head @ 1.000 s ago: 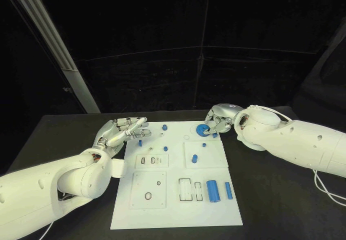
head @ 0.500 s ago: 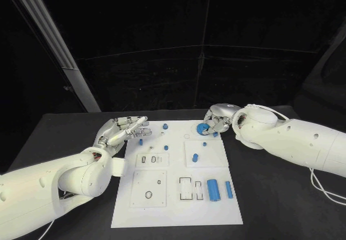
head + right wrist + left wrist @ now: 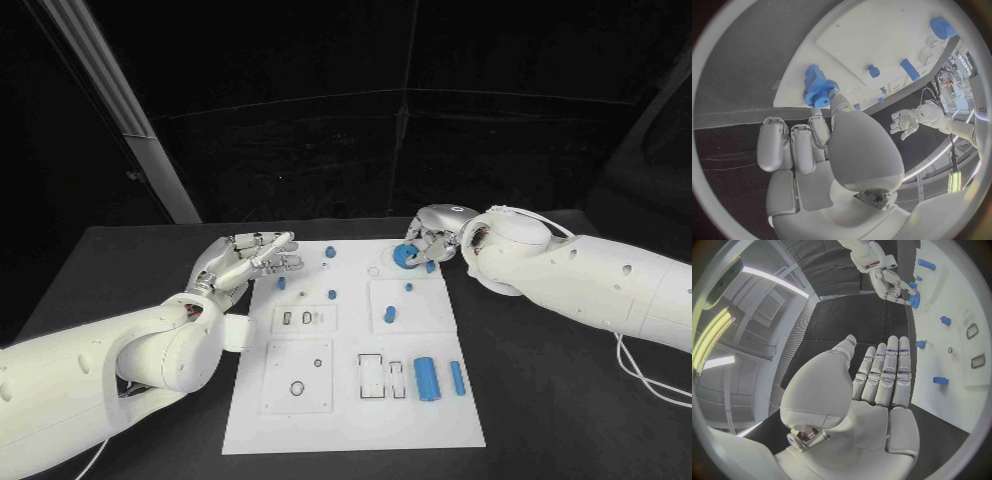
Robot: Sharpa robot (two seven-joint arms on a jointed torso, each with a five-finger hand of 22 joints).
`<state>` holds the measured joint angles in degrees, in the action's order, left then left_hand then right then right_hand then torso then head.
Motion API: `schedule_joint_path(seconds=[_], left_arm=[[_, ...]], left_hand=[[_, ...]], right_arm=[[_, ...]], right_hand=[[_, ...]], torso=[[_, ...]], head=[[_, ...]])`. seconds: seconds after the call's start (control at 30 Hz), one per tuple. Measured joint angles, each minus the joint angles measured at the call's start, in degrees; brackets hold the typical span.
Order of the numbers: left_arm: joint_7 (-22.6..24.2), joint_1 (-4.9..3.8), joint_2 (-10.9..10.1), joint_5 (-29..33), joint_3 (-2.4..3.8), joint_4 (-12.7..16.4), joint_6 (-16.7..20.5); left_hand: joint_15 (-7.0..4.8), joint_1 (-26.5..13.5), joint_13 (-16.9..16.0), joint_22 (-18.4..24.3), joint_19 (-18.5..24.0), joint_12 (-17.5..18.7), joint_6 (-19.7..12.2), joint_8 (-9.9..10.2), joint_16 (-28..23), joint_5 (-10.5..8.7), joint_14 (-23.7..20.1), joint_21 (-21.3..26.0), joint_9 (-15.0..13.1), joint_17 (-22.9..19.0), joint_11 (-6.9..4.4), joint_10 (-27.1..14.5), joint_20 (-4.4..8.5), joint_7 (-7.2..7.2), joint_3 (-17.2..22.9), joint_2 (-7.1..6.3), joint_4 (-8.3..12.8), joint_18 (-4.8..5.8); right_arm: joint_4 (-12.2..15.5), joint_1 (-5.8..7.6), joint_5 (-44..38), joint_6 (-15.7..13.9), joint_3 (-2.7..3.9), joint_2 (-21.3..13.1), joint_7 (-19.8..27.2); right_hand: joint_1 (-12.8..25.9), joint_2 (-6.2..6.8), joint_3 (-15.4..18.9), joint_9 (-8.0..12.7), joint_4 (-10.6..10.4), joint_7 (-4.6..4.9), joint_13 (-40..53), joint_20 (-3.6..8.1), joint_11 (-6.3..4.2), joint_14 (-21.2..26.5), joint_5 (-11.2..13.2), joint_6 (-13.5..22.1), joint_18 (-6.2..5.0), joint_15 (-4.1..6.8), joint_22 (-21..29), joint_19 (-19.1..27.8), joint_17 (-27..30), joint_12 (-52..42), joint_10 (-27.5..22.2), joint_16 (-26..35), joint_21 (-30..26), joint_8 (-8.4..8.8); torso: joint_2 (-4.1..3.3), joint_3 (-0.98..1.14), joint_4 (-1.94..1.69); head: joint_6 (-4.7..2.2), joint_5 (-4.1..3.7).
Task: Assemble the parts on the task board
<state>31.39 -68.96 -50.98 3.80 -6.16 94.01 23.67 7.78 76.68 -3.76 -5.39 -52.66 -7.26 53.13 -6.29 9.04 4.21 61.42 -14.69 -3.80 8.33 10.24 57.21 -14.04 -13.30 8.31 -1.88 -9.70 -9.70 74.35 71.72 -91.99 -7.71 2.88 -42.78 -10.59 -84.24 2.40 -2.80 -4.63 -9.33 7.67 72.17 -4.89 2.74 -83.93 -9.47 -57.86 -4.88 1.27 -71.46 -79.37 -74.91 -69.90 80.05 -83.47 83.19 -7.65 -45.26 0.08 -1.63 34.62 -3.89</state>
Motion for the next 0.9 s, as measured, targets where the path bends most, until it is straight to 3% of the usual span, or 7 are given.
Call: schedule_joint_path(seconds=[0.17, 0.37, 0.43, 0.57, 0.9], left_arm=[[0.0, 0.00, 0.0, 0.0, 0.00, 0.0, 0.0], [-0.1, 0.00, 0.0, 0.0, 0.00, 0.0, -0.1], [-0.1, 0.00, 0.0, 0.0, 0.00, 0.0, -0.1], [-0.2, 0.00, 0.0, 0.0, 0.00, 0.0, -0.1], [-0.2, 0.00, -0.1, 0.0, 0.00, 0.1, -0.1]], left_hand=[[0.00, 0.0, 0.0, 0.0, 0.0, 0.0, 0.0, 0.0, -0.1, 0.00, 0.0, 0.0, 0.0, 0.0, 0.00, 0.0, 0.00, 0.00, 0.0, 0.00, 0.0, 0.00], [0.00, 0.0, 0.0, 0.0, 0.0, 0.2, 0.0, 0.0, -0.2, 0.00, 0.0, 0.0, 0.0, 0.0, 0.00, 0.0, 0.00, 0.00, 0.0, 0.00, 0.0, 0.00], [0.00, 0.0, 0.0, 0.1, 0.0, 0.2, 0.0, 0.2, -0.2, 0.00, 0.0, 0.0, 0.0, 0.0, 0.00, 0.0, 0.00, 0.00, 0.0, 0.00, 0.0, 0.00], [0.00, 0.0, 0.0, 0.1, 0.0, 0.2, 0.0, 0.3, -0.2, 0.00, 0.0, 0.0, 0.0, 0.0, 0.00, 0.0, 0.00, 0.00, 0.0, 0.00, 0.0, 0.00], [0.00, 0.0, 0.0, 0.1, 0.0, 0.2, 0.0, 0.3, -0.2, 0.00, 0.0, 0.0, 0.0, 0.0, 0.00, 0.0, 0.00, 0.00, 0.0, 0.00, 0.0, 0.00]], right_arm=[[0.3, -0.04, -1.0, -1.0, 0.01, 0.1, 0.3], [1.1, -0.49, -2.0, -3.2, -0.16, 0.2, 0.9], [1.5, -0.64, -2.1, -3.9, -0.21, 0.4, 1.2], [2.7, -0.68, -2.0, -5.4, -0.22, 0.6, 1.9], [6.3, -0.68, -2.1, -9.1, -0.19, 2.4, 2.1]], right_hand=[[-0.8, -0.29, -2.3, 0.0, 2.0, 0.11, 0.3, 0.30, -0.21, -0.1, 0.7, -0.5, 0.00, 0.49, -0.4, -0.3, 0.0, -0.6, 0.2, 0.0, 0.0, -0.36], [-1.1, -0.50, -3.1, 0.0, 1.4, 0.09, 0.8, 0.50, -0.20, -0.1, 0.8, -0.5, 0.00, 0.49, -0.8, -0.5, 0.0, -1.0, 0.2, -0.2, 0.4, -0.39], [-0.1, -1.24, -2.4, 0.1, 0.2, 0.09, 0.7, 0.50, -0.20, -0.1, -1.5, -0.5, 0.82, 0.50, -1.0, -0.5, 0.0, -1.0, 0.2, -0.2, 0.4, -0.39], [2.9, -0.82, -2.5, 0.1, -0.9, 0.06, 0.4, 0.71, -0.72, -0.2, -3.1, -0.5, 0.92, 0.60, -1.6, -0.7, 0.0, -1.0, 0.7, -0.2, 0.7, -0.41], [3.5, -0.32, -2.6, 0.1, -1.1, 0.13, 0.7, 0.82, -1.02, 0.0, -3.1, -1.1, 0.91, 0.79, -2.5, -1.2, 0.0, -1.1, 1.0, -0.2, 0.9, -0.61]], torso=[[0.00, 0.00, 0.00], [0.00, 0.01, 0.02], [0.01, 0.01, 0.02], [0.02, 0.00, 0.02], [0.05, -0.10, -0.01]], head=[[0.08, -0.01], [-0.05, -0.03], [-0.09, -0.03], [-0.20, -0.03], [-0.37, 0.42]])
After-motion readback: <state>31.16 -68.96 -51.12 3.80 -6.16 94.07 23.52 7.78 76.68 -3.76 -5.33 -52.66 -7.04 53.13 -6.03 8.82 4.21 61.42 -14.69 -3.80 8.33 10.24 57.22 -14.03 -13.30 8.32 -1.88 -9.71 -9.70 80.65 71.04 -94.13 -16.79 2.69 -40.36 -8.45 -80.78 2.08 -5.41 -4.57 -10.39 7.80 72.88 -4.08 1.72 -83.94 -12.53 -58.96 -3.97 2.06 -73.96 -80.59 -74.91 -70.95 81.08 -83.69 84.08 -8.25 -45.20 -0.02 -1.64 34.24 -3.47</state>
